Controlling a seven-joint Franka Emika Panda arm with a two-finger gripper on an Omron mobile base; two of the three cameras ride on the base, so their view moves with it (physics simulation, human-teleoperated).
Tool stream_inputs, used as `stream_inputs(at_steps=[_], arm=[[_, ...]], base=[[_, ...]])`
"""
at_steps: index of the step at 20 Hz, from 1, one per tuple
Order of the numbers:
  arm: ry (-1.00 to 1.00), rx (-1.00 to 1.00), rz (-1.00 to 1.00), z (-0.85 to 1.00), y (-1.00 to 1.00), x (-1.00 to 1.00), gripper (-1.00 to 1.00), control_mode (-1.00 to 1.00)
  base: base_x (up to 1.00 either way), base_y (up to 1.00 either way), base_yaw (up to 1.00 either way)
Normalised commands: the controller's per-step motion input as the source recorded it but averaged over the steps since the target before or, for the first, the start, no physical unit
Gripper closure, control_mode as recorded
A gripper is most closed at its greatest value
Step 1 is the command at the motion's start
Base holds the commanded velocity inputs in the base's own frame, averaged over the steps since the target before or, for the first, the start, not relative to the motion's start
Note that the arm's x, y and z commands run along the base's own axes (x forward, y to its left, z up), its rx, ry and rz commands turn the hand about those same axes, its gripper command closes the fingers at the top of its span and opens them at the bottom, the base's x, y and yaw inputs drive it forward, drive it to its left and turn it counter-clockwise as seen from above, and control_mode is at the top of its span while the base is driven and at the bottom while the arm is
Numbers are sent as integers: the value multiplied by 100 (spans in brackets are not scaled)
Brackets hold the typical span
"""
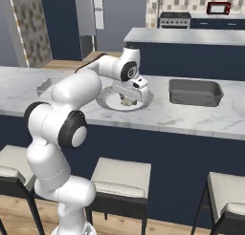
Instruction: Place two dumplings into each of the tupperware containers and then place the containers in the fridge.
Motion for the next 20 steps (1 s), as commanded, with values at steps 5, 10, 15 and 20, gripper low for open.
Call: stream_inputs(at_steps=[5,10,15,20], arm=[[1,0,3,43,44,0,100,-100],[3,5,17,70,100,20,100,-100],[10,4,24,22,100,37,100,-100],[13,0,25,3,100,43,100,-100]], base=[[0,0,0],[0,0,0],[0,0,0],[0,0,0]])
